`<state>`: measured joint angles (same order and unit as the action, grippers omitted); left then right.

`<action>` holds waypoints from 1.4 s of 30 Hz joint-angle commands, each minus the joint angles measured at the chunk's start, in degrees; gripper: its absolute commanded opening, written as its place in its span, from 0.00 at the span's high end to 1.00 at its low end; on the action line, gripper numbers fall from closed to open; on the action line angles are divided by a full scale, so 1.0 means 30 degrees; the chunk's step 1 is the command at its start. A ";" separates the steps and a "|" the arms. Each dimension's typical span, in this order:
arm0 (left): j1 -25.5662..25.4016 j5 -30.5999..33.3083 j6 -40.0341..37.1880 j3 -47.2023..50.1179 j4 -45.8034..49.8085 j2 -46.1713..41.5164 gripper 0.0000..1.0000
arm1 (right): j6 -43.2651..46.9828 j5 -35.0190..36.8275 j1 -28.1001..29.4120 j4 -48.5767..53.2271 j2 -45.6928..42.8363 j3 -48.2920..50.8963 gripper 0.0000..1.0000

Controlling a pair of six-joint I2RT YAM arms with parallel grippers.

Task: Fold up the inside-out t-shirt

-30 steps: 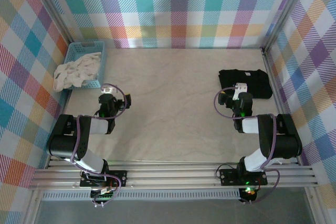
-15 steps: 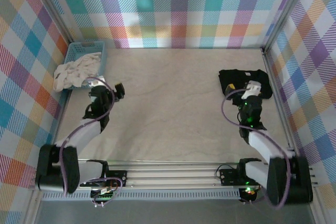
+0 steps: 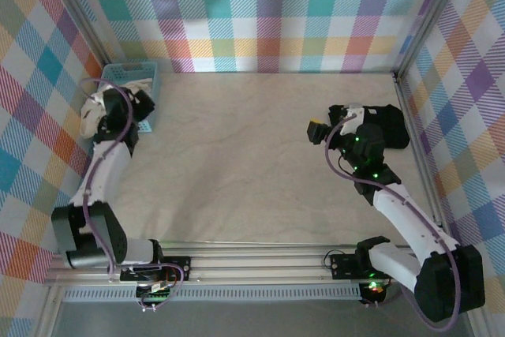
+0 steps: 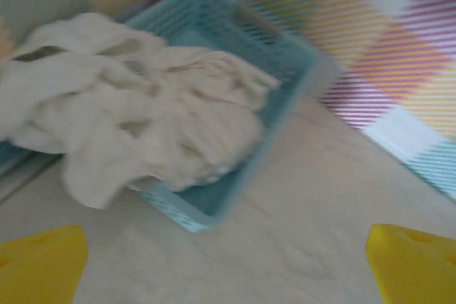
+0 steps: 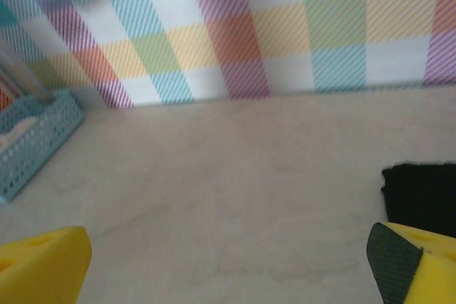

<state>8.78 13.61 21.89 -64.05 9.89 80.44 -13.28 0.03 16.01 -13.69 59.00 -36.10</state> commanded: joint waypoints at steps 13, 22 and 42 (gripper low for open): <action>0.1425 0.2448 -0.4416 -1.9227 1.2451 1.6664 0.01 | -0.0203 -0.0725 0.0405 0.0918 0.2907 -0.1242 0.00; 0.2035 0.0232 -0.4915 -2.5208 1.5184 2.2511 0.09 | -0.0686 -0.0436 0.0405 0.1118 0.3269 -0.1072 0.00; 0.0948 -0.1813 -0.3105 -2.4716 1.2369 1.0343 1.00 | 0.0463 0.1251 0.0398 0.3899 0.1220 -0.2178 0.00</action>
<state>13.98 10.02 10.28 -141.56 52.88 131.70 -15.07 0.56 16.93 -4.60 65.04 -39.94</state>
